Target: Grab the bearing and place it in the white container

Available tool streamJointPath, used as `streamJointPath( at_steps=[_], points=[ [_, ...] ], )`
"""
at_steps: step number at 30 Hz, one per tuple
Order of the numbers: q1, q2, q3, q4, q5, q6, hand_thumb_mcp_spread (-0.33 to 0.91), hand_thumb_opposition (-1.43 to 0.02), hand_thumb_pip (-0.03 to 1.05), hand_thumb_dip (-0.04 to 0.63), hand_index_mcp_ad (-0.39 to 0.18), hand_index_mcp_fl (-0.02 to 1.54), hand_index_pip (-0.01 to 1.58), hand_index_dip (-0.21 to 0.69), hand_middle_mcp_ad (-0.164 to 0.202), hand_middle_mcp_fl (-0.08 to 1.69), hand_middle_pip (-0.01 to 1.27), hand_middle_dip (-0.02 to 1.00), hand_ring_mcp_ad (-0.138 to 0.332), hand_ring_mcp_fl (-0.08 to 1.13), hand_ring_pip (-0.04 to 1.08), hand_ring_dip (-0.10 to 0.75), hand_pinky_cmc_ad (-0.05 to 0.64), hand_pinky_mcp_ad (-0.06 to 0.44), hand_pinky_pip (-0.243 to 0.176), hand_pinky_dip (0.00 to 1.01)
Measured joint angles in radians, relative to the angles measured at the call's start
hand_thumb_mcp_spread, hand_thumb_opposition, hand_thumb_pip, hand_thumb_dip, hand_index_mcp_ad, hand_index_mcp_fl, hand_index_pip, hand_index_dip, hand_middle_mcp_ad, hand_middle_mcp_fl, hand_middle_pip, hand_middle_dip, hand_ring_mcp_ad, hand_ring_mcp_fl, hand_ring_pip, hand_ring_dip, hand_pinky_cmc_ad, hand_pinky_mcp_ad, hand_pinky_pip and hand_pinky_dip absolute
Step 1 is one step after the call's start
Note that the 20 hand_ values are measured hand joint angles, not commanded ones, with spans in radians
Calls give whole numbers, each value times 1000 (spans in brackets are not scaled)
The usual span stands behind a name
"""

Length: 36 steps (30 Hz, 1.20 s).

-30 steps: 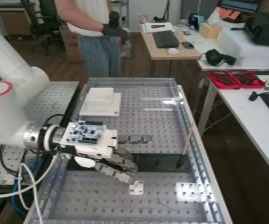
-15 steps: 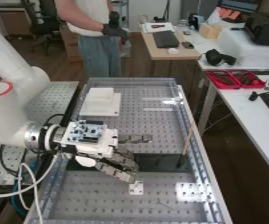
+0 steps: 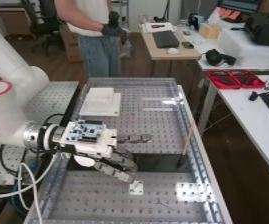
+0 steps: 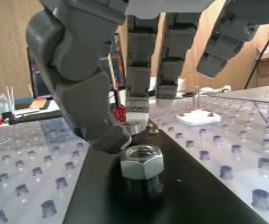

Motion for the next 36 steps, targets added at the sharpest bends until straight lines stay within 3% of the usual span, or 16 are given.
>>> streamJointPath(
  at_steps=[17,36],
  points=[
    [-4,-7,1,9,3,0,744,-937,583,382,-220,68,108,-175,-42,585,627,913,2,407,115,679,426,234,-10,168],
    [-2,-2,5,0,2,9,656,-934,583,382,-223,72,108,-175,-45,534,555,899,5,408,113,679,429,234,3,169]
  ],
)
